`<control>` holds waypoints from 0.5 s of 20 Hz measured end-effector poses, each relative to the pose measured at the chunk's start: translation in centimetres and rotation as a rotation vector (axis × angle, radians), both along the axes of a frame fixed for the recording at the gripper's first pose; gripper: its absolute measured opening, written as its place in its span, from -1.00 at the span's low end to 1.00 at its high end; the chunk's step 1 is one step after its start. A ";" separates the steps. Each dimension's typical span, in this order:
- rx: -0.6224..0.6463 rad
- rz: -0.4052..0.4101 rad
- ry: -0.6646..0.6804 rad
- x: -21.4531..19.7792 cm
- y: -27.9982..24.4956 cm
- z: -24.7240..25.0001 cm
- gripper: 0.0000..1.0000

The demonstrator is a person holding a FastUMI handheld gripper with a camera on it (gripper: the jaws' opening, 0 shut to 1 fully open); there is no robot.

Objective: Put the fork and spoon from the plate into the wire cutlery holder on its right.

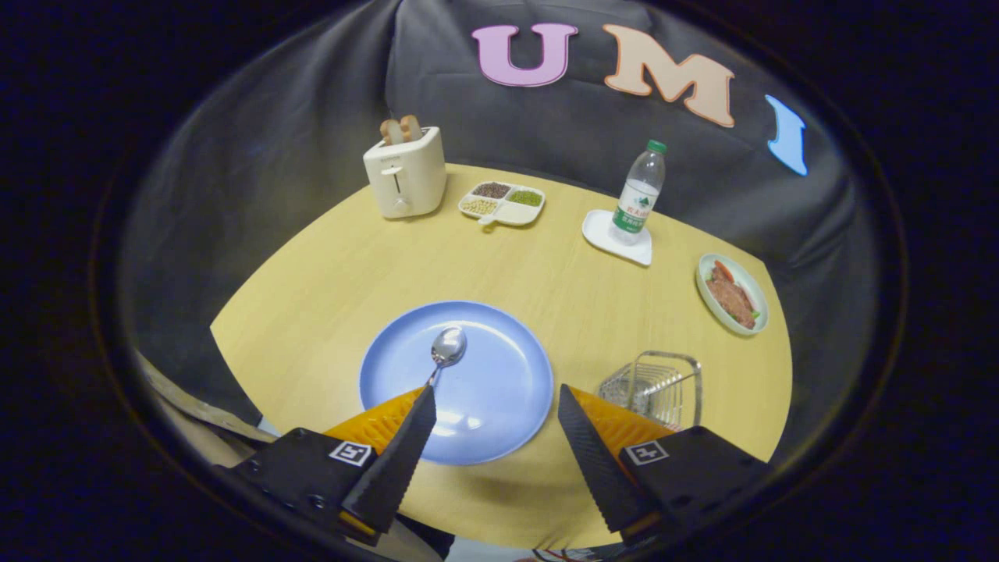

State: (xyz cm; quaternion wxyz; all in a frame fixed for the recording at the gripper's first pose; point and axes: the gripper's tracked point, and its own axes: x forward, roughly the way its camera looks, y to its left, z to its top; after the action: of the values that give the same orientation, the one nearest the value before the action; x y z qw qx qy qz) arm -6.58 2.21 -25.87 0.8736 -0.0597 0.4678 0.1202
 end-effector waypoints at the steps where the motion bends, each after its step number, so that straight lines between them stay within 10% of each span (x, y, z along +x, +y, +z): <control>1: 0.011 -0.014 0.004 -0.4 0.5 -0.6 1.00; 10: -0.011 -0.006 0.066 -2.4 4.4 -6.0 0.97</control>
State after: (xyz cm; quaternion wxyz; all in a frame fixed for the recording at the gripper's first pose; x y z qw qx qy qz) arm -8.98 6.62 -31.84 0.8576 -0.0589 0.4974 0.1171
